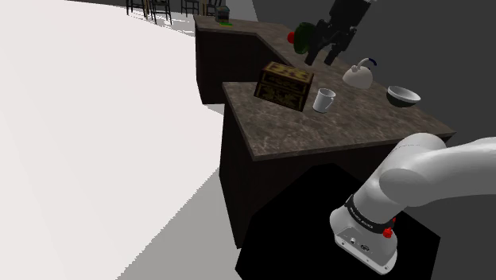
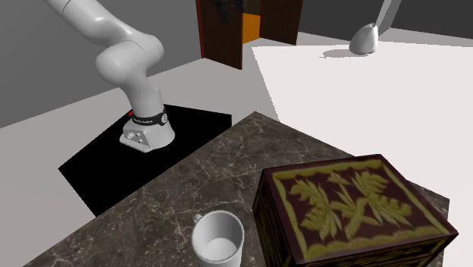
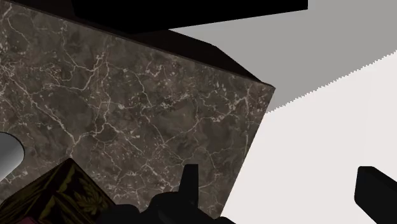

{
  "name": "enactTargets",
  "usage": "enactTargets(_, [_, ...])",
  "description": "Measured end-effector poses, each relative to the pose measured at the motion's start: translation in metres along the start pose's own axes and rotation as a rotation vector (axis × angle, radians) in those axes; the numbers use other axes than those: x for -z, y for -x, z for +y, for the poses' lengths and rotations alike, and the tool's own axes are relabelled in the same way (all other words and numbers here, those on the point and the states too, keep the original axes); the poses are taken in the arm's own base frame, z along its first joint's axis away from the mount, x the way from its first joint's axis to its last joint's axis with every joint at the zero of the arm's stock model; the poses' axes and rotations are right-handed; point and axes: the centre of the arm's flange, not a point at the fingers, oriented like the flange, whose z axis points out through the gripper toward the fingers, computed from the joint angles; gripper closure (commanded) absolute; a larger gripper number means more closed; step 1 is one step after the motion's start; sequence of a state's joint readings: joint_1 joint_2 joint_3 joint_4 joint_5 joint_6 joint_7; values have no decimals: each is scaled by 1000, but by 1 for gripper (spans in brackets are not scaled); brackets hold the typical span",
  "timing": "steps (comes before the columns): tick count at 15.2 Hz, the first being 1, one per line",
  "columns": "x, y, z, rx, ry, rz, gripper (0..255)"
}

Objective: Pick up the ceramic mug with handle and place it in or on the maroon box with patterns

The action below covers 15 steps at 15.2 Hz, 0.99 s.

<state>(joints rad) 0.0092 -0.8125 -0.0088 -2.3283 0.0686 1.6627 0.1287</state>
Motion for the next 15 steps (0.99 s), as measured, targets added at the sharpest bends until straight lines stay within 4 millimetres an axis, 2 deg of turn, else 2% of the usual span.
enactTargets(2, [-2, -2, 5, 1, 0, 0, 0])
enactTargets(4, [-11, -6, 23, 3, 1, -2, 0])
enactTargets(15, [-68, -40, 151, 25, 5, -11, 0])
